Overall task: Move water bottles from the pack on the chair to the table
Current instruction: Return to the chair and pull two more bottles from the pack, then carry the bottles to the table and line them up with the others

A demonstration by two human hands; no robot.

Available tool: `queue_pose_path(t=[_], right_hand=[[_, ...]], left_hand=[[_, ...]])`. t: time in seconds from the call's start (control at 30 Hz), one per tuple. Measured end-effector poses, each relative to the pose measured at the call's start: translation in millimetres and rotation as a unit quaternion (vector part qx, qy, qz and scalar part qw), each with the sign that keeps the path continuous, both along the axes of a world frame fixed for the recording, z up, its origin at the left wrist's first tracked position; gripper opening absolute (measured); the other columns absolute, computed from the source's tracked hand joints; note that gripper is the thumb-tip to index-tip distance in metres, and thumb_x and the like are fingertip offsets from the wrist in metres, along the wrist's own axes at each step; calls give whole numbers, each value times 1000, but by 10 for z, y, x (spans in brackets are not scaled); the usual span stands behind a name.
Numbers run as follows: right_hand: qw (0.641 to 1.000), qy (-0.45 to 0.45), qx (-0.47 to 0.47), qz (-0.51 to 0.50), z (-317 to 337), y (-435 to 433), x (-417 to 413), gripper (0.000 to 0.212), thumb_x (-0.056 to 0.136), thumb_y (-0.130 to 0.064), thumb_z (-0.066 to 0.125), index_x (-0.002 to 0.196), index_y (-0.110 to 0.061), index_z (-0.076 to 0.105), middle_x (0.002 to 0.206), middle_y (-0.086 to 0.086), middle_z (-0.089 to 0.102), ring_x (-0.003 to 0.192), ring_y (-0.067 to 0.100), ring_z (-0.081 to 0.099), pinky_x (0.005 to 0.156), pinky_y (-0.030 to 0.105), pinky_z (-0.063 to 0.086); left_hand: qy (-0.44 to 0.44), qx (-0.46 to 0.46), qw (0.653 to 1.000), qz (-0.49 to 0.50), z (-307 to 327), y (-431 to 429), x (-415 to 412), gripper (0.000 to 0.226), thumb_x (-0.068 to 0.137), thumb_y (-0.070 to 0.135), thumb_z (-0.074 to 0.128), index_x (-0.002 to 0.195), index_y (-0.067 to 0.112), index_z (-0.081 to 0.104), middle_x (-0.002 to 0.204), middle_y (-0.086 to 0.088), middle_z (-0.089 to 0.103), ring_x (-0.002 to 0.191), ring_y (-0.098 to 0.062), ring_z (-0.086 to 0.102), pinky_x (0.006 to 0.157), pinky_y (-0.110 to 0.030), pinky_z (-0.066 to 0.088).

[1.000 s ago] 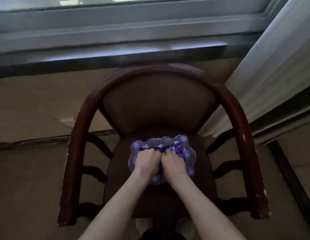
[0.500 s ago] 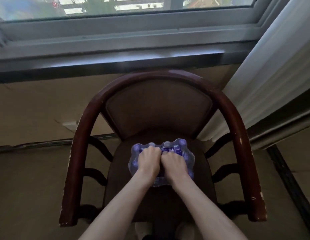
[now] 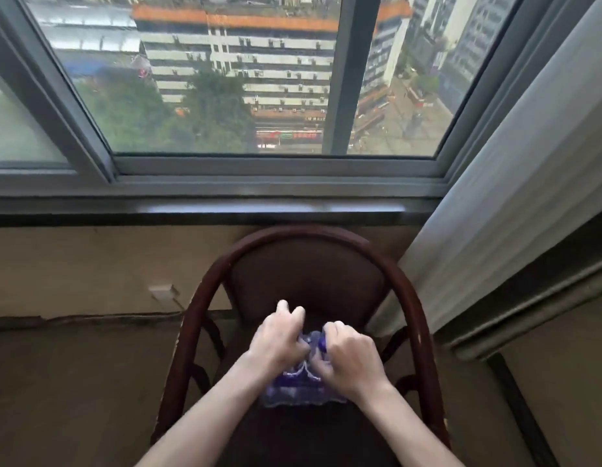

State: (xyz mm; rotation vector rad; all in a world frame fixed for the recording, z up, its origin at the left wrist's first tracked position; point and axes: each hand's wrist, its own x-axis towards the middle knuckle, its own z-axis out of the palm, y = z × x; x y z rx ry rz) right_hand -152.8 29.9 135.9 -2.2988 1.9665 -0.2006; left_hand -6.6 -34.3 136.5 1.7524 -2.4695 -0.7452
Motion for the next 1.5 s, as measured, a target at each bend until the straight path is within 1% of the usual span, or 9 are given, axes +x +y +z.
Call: queue_pose_path(t=[0.2,0.43,0.53,0.7,0.8,0.9,1.07,1.27,1.5], right_hand=[[993,-80,-51,73,1638,-243,-56,23,100,-36,52,99,-13,54,98,4,55,88,24,57,76,36,48],[959,-189,-184,106,3589,-374,61,29,92,-53,55,86,-30,37,75,-11,49,62,5,51,53,21,38],[879,-385,-227,163,4270,-325,384,31,94,-51,48,100,-24,37,82,-11,61,72,-1,63,64,12,46],[745,-624,-142,191,5176,-264,919,52,100,-47,49,89,0,69,73,5,78,64,17,73,66,35,60],[705,-670,-74,219,5362,-82,1322,41,96,-54,53,76,-23,69,75,1,81,65,16,78,58,26,60],[688,-687,-21,231,5344,44,1868,40,101,-51,56,91,-12,60,72,1,78,64,15,78,54,28,60],[634,-726,64,256,5251,226,2958,35,106,-38,52,106,-3,55,90,25,66,61,19,75,57,31,57],[613,-702,153,328,5013,514,5002,34,106,-39,54,97,-6,56,89,19,74,66,23,79,53,35,61],[601,-646,208,423,4670,867,7101,33,103,-43,54,80,-20,60,87,22,79,69,37,75,61,46,60]], left_hand=[[49,-18,994,-94,1900,-288,325,15,80,29,65,93,22,69,93,1,48,84,-24,60,76,-31,51],[35,-233,956,-174,4161,-59,761,24,97,26,63,114,9,69,106,-9,57,89,-18,55,77,-26,43],[65,-342,927,-142,4936,208,961,24,102,26,56,109,4,61,103,-9,53,84,-16,50,68,-15,35],[119,-467,875,-41,5766,581,1323,26,105,30,48,92,7,52,82,-3,51,65,-7,47,59,-11,34],[181,-492,851,13,5948,734,1668,43,104,33,52,75,1,60,61,-7,57,53,-11,55,56,-12,39],[247,-499,824,102,5884,858,2143,54,101,43,53,60,7,58,49,-1,52,50,-3,56,56,-6,39],[313,-389,834,235,5671,1132,3113,60,99,58,47,65,10,61,56,-1,65,53,-9,66,63,-22,48],[397,-381,758,349,5337,1834,4909,51,97,55,53,72,11,59,70,-1,65,60,3,69,66,-24,46],[419,-412,687,428,4985,2594,6863,48,99,51,52,74,10,56,75,-26,64,60,-19,66,67,-29,54]])
